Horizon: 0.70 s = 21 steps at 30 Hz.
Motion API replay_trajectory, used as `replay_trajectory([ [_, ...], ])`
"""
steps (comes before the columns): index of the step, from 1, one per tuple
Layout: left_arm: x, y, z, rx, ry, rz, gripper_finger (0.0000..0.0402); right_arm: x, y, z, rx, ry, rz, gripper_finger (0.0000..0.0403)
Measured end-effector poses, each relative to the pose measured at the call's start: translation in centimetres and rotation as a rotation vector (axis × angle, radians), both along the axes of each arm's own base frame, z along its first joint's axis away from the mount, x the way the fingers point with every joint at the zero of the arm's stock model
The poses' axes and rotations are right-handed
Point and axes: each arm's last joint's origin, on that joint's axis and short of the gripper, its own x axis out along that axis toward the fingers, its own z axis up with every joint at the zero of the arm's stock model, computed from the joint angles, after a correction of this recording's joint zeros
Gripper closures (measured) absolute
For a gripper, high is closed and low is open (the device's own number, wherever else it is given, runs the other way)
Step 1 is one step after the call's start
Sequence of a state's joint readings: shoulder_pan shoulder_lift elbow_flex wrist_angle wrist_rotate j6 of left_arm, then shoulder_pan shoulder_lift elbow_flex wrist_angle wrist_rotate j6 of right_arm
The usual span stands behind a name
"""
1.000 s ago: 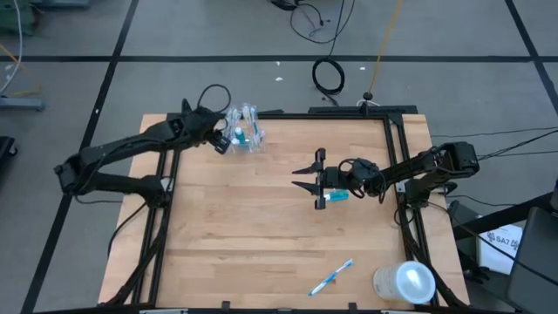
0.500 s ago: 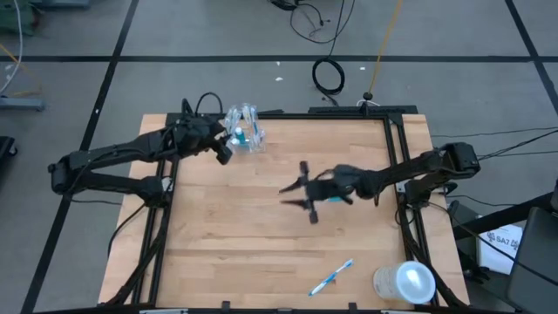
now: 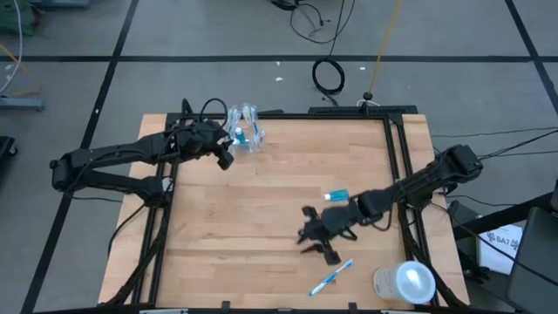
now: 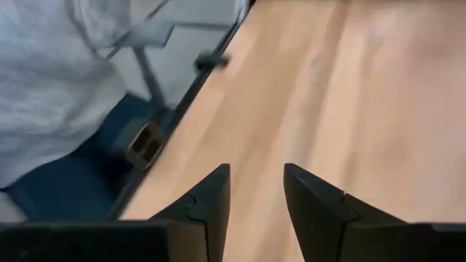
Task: Pick & Place toothbrushing station
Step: Put the blue toothbrush into the transparent organizer
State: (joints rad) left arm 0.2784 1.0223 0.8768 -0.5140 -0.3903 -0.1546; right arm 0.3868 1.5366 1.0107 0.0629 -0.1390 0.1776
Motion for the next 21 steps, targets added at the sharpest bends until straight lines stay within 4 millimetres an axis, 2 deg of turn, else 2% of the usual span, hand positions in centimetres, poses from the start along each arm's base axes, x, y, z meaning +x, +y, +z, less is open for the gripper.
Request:
replay_trajectory([
  [7, 0.3, -0.3, -0.2, -0.039, -0.015, 0.015, 0.0254, -0.7, 3.8, -4.9, 0.127, 0.286, 0.012, 0.0282],
  [12, 0.8, -0.5, -0.7, -0.066, -0.014, 0.022, 0.0254, -1.9, 6.0, -8.7, 0.117, 0.509, 0.091, 0.0282],
  [16, 0.9, -0.5, -0.7, -0.068, -0.017, 0.026, 0.0254, -3.0, 7.1, -9.7, 0.087, 0.591, 0.093, 0.0282],
  [21, 1.6, -0.3, -1.5, -0.077, 0.015, 0.025, 0.0254, -4.6, 7.7, -9.5, -0.117, 0.527, 0.101, 0.0282],
])
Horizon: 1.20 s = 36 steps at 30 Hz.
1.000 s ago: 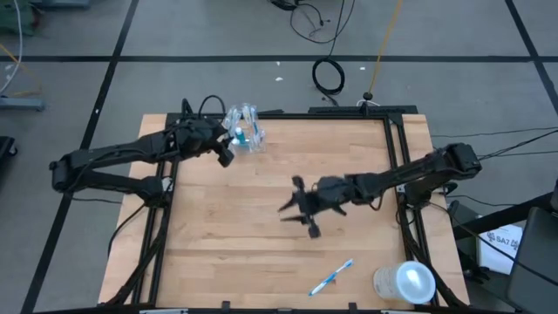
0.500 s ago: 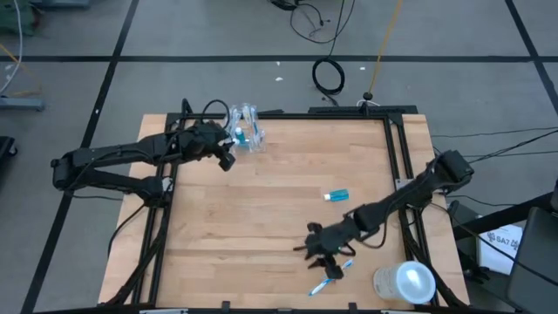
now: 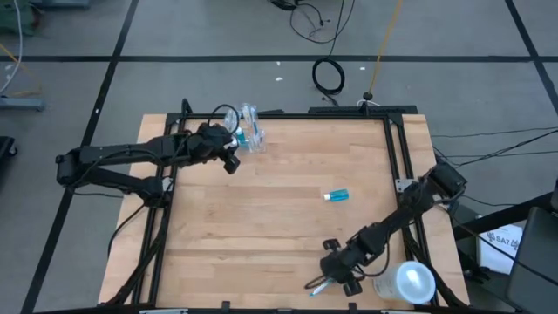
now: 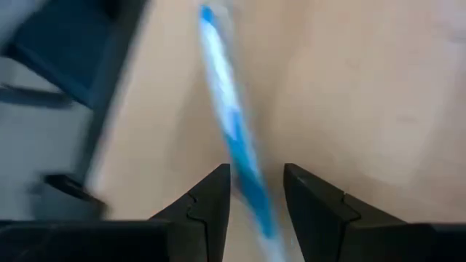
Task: Pick & Place toothbrushing station
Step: Put the blue toothbrush into the transparent organizer
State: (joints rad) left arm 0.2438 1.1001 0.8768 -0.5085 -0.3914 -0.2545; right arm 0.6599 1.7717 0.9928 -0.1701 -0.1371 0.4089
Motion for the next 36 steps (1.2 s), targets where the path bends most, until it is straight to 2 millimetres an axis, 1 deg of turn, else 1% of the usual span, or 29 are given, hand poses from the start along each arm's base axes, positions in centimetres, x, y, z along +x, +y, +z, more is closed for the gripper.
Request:
replay_trajectory([
  [6, 0.8, 0.2, -0.6, 0.016, 0.030, -0.020, 0.0254, -1.9, 0.2, -0.3, -0.216, 0.006, 0.057, 0.0282],
  [8, 0.9, 0.2, -0.7, 0.021, 0.045, -0.031, 0.0254, -2.4, 0.2, -0.5, -0.254, -0.003, 0.083, 0.0282],
  [11, 1.3, 0.3, -0.7, 0.029, 0.022, -0.031, 0.0254, -2.6, 0.1, -0.8, -0.274, -0.017, 0.120, 0.0288],
  [14, 1.3, 0.3, -0.7, 0.024, 0.017, -0.031, 0.0254, -2.4, 0.0, -0.8, -0.268, -0.035, 0.140, 0.0314],
  [19, 1.7, 0.1, -0.4, -0.046, -0.066, -0.083, 0.0254, -1.8, -0.6, -0.2, -0.265, -0.082, 0.179, 0.0385],
  [20, 1.8, 0.1, -0.3, -0.059, -0.088, -0.106, 0.0254, -1.7, -0.8, 0.0, -0.278, -0.102, 0.199, 0.0390],
  [22, 2.0, -0.1, -0.1, -0.095, -0.123, -0.151, 0.0254, -1.5, -1.2, 0.5, -0.354, -0.169, 0.238, 0.0387],
  [25, 2.4, -0.5, 0.1, -0.178, -0.193, -0.204, 0.0254, -0.8, -2.2, 1.7, -0.507, -0.315, 0.314, 0.0377],
  [28, 2.9, -1.1, 0.0, -0.245, -0.222, -0.247, 0.0254, 0.2, -3.5, 2.9, -0.703, -0.443, 0.402, 0.0386],
  [32, 3.4, -2.0, 0.0, -0.260, -0.233, -0.304, 0.0254, 2.6, -5.5, 4.3, -0.972, -0.607, 0.462, 0.0393],
  [34, 3.8, -2.5, -0.5, -0.287, -0.211, -0.307, 0.0254, 3.9, -6.5, 5.0, -1.043, -0.685, 0.471, 0.0387],
  [36, 4.4, -2.9, -1.2, -0.331, -0.196, -0.294, 0.0254, 5.2, -7.6, 5.8, -1.086, -0.768, 0.442, 0.0385],
])
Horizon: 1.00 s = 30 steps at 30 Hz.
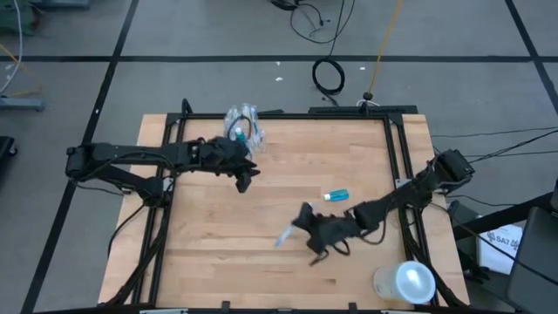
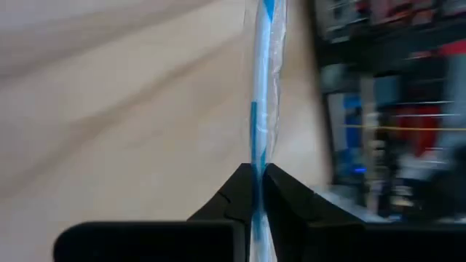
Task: Pick & Place toothbrushing station
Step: Put the blue toothbrush into the transparent organizer
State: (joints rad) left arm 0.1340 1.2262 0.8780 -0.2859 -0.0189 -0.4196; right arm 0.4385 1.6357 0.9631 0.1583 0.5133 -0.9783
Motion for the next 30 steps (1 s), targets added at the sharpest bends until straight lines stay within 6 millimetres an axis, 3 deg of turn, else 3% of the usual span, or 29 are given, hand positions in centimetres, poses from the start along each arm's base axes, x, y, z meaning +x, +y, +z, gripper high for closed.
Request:
replay_trajectory([
  [6, 1.8, -0.6, -2.3, -0.119, 0.052, 0.018, 0.0254, 2.4, -2.6, 1.8, -0.009, -0.170, 0.206, 0.0393],
  [13, 4.0, -1.1, -2.6, -0.340, -0.078, -0.190, 0.0254, 2.9, -3.2, 2.3, -0.077, -0.224, 0.476, 0.0393],
  [23, 5.8, -1.9, -4.0, -0.476, -0.102, -0.233, 0.0254, 2.9, -3.2, 2.5, -0.225, -0.254, 0.524, 0.0393],
  [30, 6.3, -2.3, -3.8, -0.506, -0.156, -0.252, 0.0254, 3.0, -4.1, 2.1, -0.311, -0.181, 0.397, 0.0393],
])
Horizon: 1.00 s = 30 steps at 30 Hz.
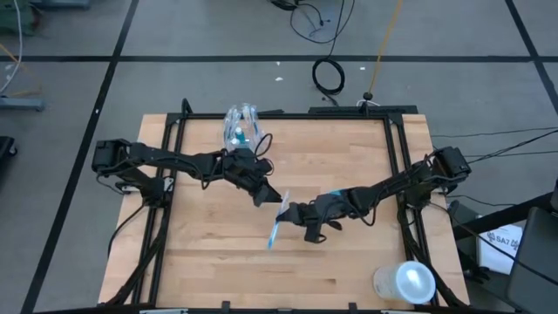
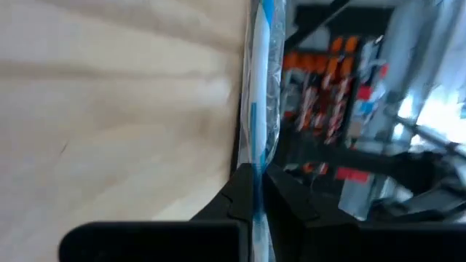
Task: Pick & Place toothbrushing station
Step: Put the blue toothbrush into the transparent organizer
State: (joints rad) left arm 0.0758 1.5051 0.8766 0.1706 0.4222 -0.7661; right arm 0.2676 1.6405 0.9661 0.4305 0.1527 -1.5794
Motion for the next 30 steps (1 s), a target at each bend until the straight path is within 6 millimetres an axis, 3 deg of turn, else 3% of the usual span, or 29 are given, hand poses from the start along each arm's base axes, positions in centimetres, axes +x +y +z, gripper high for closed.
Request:
replay_trajectory([
  [8, -0.1, 0.1, -0.1, 0.017, 0.010, -0.005, 0.0254, -0.1, -0.4, -0.3, -0.045, 0.015, -0.129, 0.0393],
  [22, 0.0, 0.1, -0.1, 0.139, -0.037, -0.024, 0.0256, 0.2, -1.1, 0.0, -0.019, -0.010, -0.152, 0.0391],
  [25, 0.0, 0.1, -0.1, 0.149, -0.039, -0.030, 0.0277, 0.2, -1.1, -0.1, -0.019, -0.009, -0.151, 0.0387],
  [30, 0.0, 0.1, 0.0, 0.171, -0.051, -0.041, 0.0351, 0.2, -1.1, -0.1, -0.021, -0.006, -0.155, 0.0380],
])
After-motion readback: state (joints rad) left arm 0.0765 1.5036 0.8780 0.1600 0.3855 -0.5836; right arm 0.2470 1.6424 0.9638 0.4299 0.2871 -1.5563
